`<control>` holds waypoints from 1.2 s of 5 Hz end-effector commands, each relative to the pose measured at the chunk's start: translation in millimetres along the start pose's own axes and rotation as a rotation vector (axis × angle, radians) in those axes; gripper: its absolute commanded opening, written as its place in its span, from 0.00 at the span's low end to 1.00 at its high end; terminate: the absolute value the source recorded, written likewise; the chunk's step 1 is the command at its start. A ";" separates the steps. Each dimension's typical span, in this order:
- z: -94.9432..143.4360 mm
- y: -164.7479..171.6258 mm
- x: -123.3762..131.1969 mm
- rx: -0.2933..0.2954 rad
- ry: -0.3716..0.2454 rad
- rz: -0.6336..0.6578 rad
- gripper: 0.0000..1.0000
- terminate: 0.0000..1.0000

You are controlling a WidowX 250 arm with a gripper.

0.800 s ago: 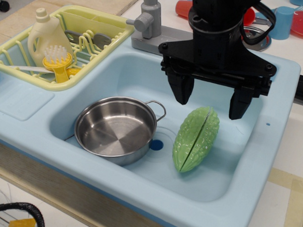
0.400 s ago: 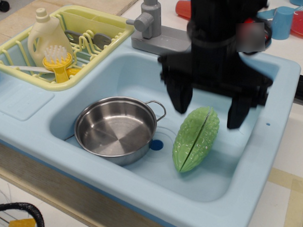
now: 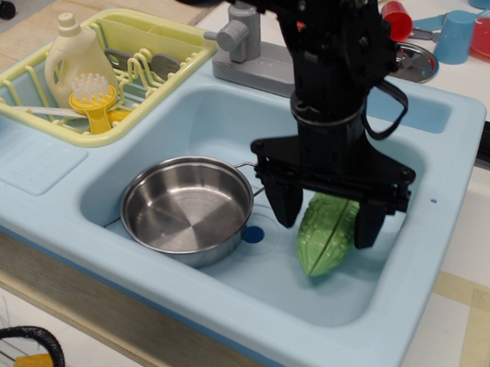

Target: Put green squash into pot or pan

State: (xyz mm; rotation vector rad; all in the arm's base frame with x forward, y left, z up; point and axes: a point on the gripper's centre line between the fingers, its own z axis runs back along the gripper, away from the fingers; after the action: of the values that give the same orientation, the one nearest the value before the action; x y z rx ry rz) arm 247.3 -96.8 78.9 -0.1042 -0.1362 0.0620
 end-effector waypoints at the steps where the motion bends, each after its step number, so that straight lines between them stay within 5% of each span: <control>1: -7.8 -0.8 8.3 -0.034 -0.025 0.026 1.00 0.00; 2: 1.3 -1.8 10.6 -0.019 -0.046 0.022 0.00 0.00; 4: 57.2 13.3 13.8 0.085 -0.125 0.039 0.00 0.00; 5: 66.7 40.5 8.4 0.129 -0.148 0.089 0.00 0.00; 6: 67.4 78.4 0.6 0.161 -0.144 0.135 1.00 0.00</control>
State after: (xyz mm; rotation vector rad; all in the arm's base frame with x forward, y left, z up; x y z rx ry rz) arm 226.4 -0.9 121.9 0.0439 -0.2315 0.2051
